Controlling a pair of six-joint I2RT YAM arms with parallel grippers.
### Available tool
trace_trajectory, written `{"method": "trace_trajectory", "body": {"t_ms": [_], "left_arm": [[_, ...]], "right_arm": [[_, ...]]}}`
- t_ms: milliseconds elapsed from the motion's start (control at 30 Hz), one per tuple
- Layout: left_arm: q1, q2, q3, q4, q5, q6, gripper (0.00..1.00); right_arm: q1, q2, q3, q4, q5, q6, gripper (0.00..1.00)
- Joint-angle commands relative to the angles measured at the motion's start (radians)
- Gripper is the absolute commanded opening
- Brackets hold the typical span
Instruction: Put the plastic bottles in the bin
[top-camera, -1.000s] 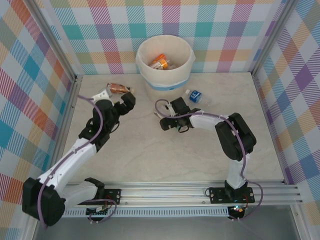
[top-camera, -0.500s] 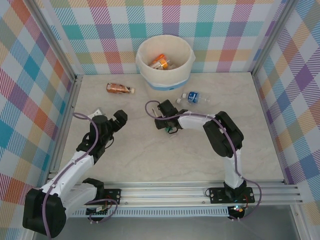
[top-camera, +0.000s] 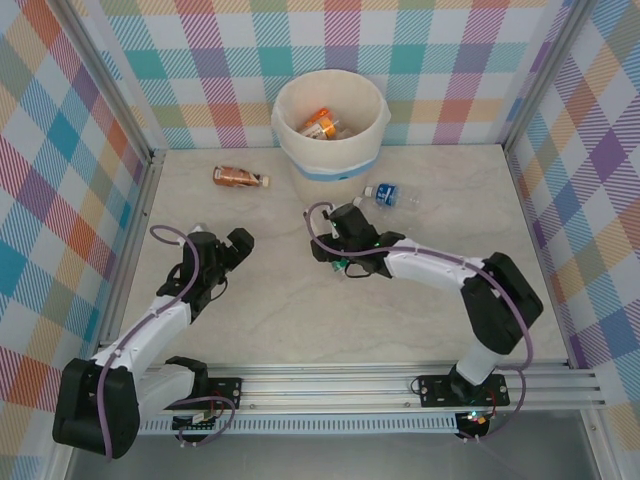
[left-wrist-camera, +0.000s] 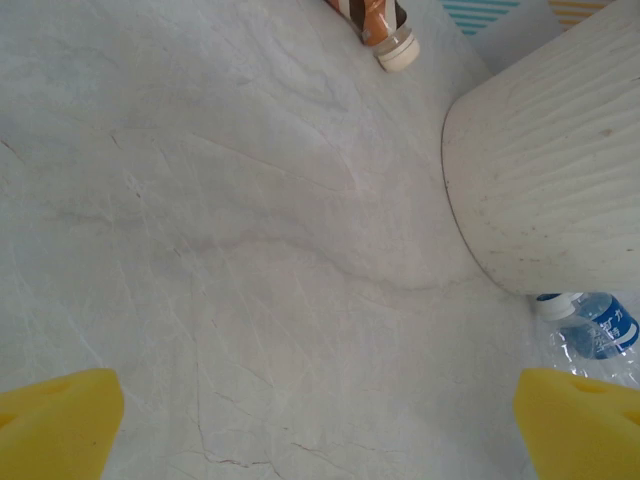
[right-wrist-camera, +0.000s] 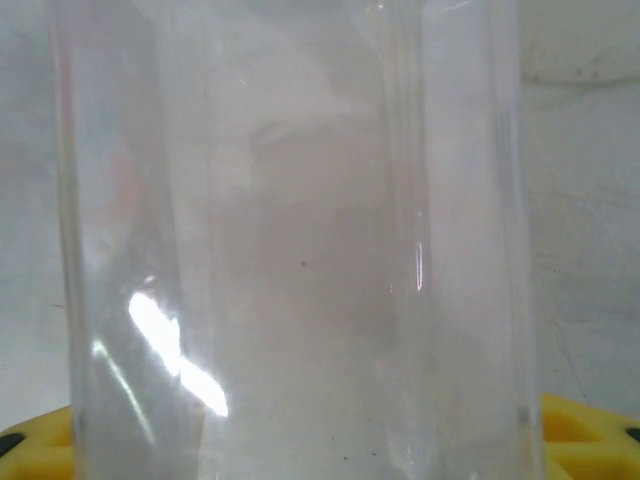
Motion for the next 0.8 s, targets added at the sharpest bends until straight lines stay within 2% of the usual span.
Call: {"method": "trace_trajectory", "body": {"t_ms": [0,233,400,633,767], "left_arm": [[0.013,0.012,0.023,0.010,0.033,-0.002,1.00],[0.022,-0.032,0.008,-0.057,0.020,0.025,1.00],[0.030,-0.028,-0.032,-0.027,0.023,-0.006,1.00],[0.031,0.019,-0.054,0.038,0.027,-0.053,1.00],[0.033,0.026,-0.040,0.024,0.023,-0.048,1.00]], "right_arm": [[0.009,-0.090,0.010,0.011,-0.053,-0.034,0.41],[-0.028,-0.143,0.263,-0.145,-0.047,-0.134,0.42],[-0.136,-0.103,0.474,-0.130,-0.165,-0.122,0.43],[-0.252,0.113,0.816,-0.146,-0.179,-0.108,0.45],[-0.277,0.306,1.071,-0.209,-0.081,-0.127,0.46]]}}
